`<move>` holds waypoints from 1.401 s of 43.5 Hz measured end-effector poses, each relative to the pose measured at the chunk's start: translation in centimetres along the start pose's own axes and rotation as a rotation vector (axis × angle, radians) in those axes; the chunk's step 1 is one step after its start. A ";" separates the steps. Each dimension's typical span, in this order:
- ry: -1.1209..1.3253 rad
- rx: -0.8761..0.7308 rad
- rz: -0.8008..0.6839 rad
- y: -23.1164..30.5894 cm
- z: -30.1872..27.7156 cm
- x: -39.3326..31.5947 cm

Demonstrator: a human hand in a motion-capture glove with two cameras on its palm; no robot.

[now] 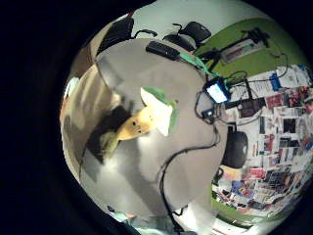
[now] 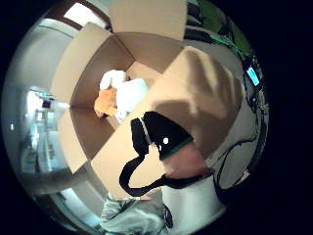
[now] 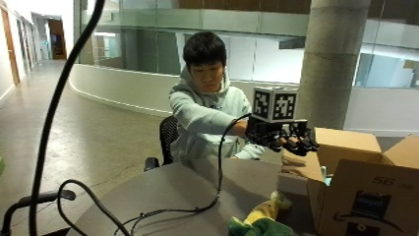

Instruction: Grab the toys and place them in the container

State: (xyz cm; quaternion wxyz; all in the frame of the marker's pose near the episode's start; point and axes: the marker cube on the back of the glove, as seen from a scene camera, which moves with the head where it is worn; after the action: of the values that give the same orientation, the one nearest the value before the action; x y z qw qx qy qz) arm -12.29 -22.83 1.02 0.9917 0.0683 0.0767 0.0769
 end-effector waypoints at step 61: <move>-0.041 -0.223 -0.211 0.7 16.3 9.0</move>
State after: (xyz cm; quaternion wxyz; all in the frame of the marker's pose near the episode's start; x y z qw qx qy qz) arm -0.95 -22.72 15.83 0.9971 -0.0490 0.0544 -0.0209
